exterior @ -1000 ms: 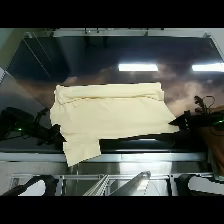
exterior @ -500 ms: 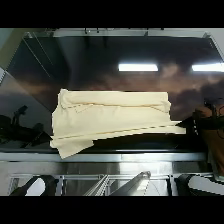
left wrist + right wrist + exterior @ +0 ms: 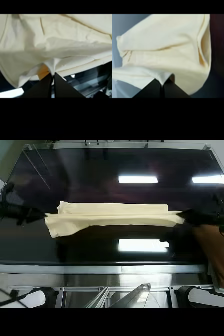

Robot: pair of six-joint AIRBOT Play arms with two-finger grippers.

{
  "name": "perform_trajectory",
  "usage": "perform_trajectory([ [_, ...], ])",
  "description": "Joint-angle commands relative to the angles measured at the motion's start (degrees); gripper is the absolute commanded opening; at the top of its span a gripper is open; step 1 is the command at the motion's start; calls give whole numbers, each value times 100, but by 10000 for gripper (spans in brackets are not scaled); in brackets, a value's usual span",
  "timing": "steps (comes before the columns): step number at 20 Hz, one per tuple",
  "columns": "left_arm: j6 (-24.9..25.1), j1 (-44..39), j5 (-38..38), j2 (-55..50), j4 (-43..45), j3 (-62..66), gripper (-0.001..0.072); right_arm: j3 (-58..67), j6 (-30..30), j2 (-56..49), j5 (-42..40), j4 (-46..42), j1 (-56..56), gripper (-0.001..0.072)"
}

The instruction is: Fold the shirts.

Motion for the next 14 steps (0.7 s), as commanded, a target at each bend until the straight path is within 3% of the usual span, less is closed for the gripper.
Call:
perform_trajectory([
  [1, -7, -507, 24, -1740, -120, 1746, 22, 568, -345, -374, -1526, 343, 743, 19],
  [5, -269, -730, 227, -3591, -28, 3353, 19, 782, -496, -1016, -2326, 345, 1154, 19],
  [12, -389, -710, 839, -4660, -39, 4435, 19, 785, -599, -1582, -1862, 120, 1215, 20],
  [13, -393, -713, 970, -4656, -63, 4562, 20, 791, -575, -1532, -1703, -17, 1185, 72],
  [14, -417, -713, 1193, -4653, -127, 4756, 156, 837, -424, -1449, -1493, -238, 1117, 280],
])
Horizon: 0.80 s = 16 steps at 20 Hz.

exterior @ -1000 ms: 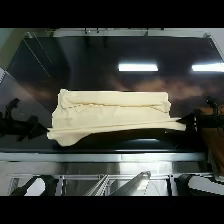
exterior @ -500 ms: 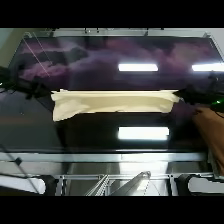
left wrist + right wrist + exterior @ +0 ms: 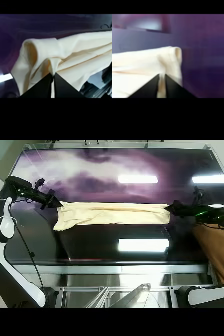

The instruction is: Fold the shirts.

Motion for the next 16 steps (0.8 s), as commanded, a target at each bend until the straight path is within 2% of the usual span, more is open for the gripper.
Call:
perform_trajectory([
  [1, -94, -11, 715, -155, -264, 625, 396, 162, 369, 146, 793, -664, -157, 393],
  [2, -151, 13, 804, -59, -378, 719, 629, 308, 647, 289, 1019, -1060, -295, 393],
  [3, -195, 50, 767, 83, -463, 699, 715, 411, 999, 411, 1069, -1405, -431, 412],
  [4, -192, 66, 654, 289, -542, 566, 717, 452, 1386, 483, 1003, -1523, -560, 557],
  [5, -190, 90, 459, 505, -557, 354, 716, 452, 1552, 466, 1012, -1491, -634, 605],
  [7, -188, 90, 131, 866, -555, -33, 707, 452, 1698, 278, 1141, -1443, -553, 600],
  [9, -188, 35, 33, 1049, -557, -227, 683, 452, 1690, 9, 1180, -970, -282, 600],
  [11, -188, -107, 212, 1064, -560, -232, 466, 476, 1692, -225, 1158, -424, 61, 594],
  [12, -188, -199, 280, 1064, -557, -232, 412, 501, 1698, -334, 1163, -271, 262, 573],
  [16, -186, -732, 116, 1051, -553, -232, 403, 756, 2074, -702, 1158, -262, 984, 554],
])
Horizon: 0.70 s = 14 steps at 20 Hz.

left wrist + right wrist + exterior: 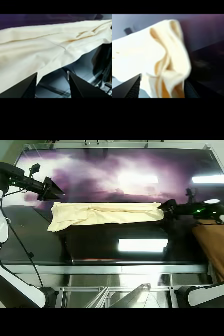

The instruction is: Fold the shirts.

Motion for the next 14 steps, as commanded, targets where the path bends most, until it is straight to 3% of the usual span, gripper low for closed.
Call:
perform_trajectory([
  [1, 0, -492, -168, 0, 0, -24, 402, 260, 234, -323, 2, 129, 588, 398],
  [2, 0, -671, -243, -52, 2, -24, 358, 358, 232, -372, -4, 144, 662, 285],
  [4, 50, -1117, -448, -245, 42, -26, 1, 505, 144, -380, 28, 164, 691, 19],
  [9, -328, -2588, -1263, -1043, 42, 15, 0, 575, 131, 63, 968, -452, 240, 17],
  [14, -658, -3840, -1049, -1886, 37, 789, 0, 577, 120, 892, 1561, -522, -612, 17],
])
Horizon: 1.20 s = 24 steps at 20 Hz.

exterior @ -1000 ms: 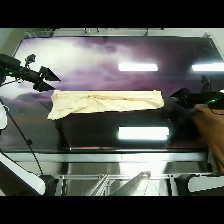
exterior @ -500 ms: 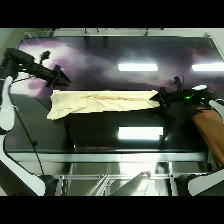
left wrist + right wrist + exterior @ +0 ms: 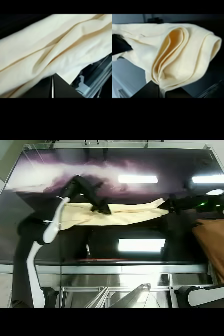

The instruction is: Fold the shirts.

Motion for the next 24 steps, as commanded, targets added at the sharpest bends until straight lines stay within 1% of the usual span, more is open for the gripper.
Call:
perform_trajectory([
  [1, -365, -872, -101, -507, -26, 424, 9, 11, -87, 627, 501, -96, -636, 17],
  [4, -376, -1266, -378, -496, -173, 343, 18, 11, -114, 1091, 769, -81, -1091, 17],
  [6, -341, -1344, -404, -437, -577, 474, 20, 11, -170, 1303, 911, -81, -1196, 17],
  [7, -219, -1322, -376, -310, -809, 564, 20, 11, -170, 1386, 949, -57, -1191, 17],
  [9, 42, -1091, -203, 251, -1051, 662, 20, 11, -188, 1552, 981, 273, -1036, 17],
  [11, 214, -605, 197, 1021, -1049, 634, 20, 11, -334, 1683, 966, 914, -658, 17],
  [13, 262, 44, 627, 1895, -1045, 262, 20, 11, -448, 1725, 785, 1541, 184, 17],
  [14, 278, 413, 807, 2363, -1008, -35, 20, 11, -455, 1720, 485, 1615, 706, 17],
  [16, 319, 1054, 1128, 3104, -645, -518, 20, 11, -455, 1620, -564, 1528, 1932, 17],
  [18, 372, 1591, 1222, 3650, -442, -999, 20, 90, -455, 1274, -1526, 1530, 3056, 17],
  [19, 485, 1827, 1156, 3886, -455, -1268, 20, 249, -455, 968, -1897, 1528, 3552, 17],
  [21, 739, 2166, 955, 4312, -452, -1880, 21, 769, -450, 177, -2330, 1510, 4308, 17],
  [24, 1130, 2448, 785, 4784, -452, -2876, 21, 1825, -247, -1169, -2361, 1515, 5027, 17],
])
